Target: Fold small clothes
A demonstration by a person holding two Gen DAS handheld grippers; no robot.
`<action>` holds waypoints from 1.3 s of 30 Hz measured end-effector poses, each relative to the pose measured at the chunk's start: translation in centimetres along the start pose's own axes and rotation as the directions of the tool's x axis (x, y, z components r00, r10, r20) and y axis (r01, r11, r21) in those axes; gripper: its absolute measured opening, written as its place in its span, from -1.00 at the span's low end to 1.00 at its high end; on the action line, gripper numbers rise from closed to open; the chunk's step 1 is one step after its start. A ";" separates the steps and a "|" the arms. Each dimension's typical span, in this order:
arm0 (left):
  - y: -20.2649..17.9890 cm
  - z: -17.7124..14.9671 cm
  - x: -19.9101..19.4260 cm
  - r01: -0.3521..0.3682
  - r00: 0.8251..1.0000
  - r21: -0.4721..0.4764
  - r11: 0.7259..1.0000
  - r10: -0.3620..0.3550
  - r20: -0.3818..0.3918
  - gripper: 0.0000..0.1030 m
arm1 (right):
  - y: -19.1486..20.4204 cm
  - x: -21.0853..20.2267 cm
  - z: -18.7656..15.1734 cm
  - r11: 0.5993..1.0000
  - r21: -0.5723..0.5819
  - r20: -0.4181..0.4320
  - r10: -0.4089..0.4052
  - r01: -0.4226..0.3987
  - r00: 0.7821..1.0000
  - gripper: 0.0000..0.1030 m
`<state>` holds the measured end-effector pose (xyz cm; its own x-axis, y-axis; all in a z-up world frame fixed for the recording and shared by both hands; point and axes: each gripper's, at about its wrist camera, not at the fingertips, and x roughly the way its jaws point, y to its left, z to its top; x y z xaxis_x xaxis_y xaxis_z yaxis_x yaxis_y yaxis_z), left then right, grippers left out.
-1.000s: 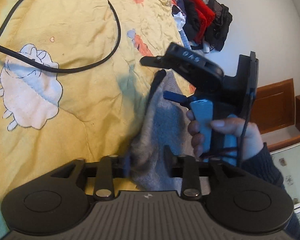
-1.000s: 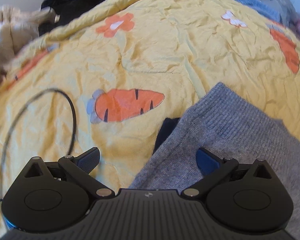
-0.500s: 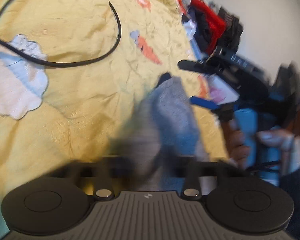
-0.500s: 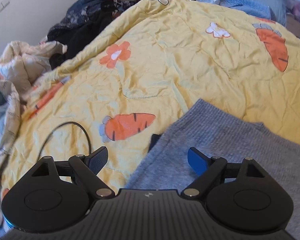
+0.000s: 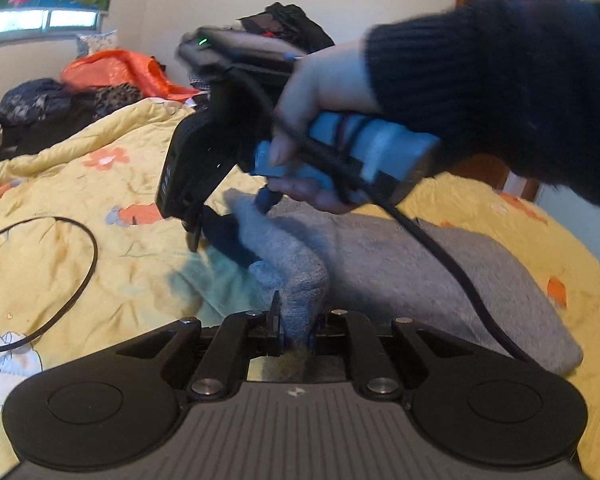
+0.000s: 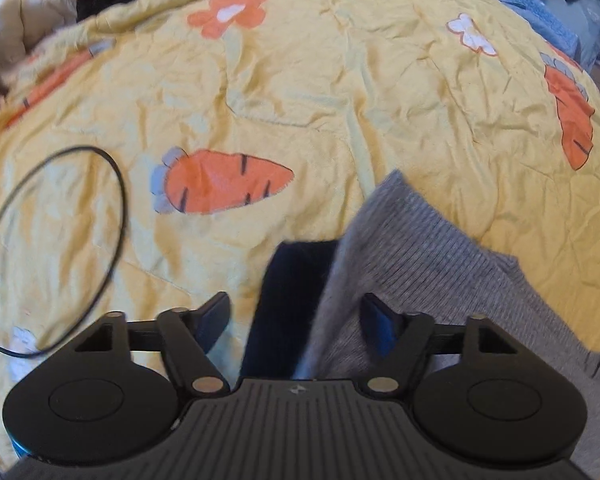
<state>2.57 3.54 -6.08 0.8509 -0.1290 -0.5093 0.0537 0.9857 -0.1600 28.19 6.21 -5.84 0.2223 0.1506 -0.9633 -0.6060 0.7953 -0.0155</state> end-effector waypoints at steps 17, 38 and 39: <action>-9.8 2.4 -0.2 0.167 0.979 0.208 0.964 -0.188 0.082 -0.82 | -19.1 -11.2 -11.7 0.893 0.265 0.400 0.243 -0.365 0.884 -0.70; -24.6 -6.5 6.0 0.222 0.975 0.543 0.810 -0.183 -0.126 -0.81 | -33.2 -3.9 -29.1 0.630 0.550 0.580 0.184 -0.548 0.793 -0.68; -24.6 -6.1 5.8 0.230 0.973 0.537 0.811 -0.191 -0.130 -0.81 | -32.8 -4.0 -28.7 0.650 0.539 0.572 0.184 -0.536 0.799 -0.69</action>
<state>3.00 -22.16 -10.25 0.7500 -0.3275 -0.5747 0.5205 0.8283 0.2073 25.24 -37.37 -9.17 0.5031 0.6028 -0.6192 -0.1013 0.7527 0.6505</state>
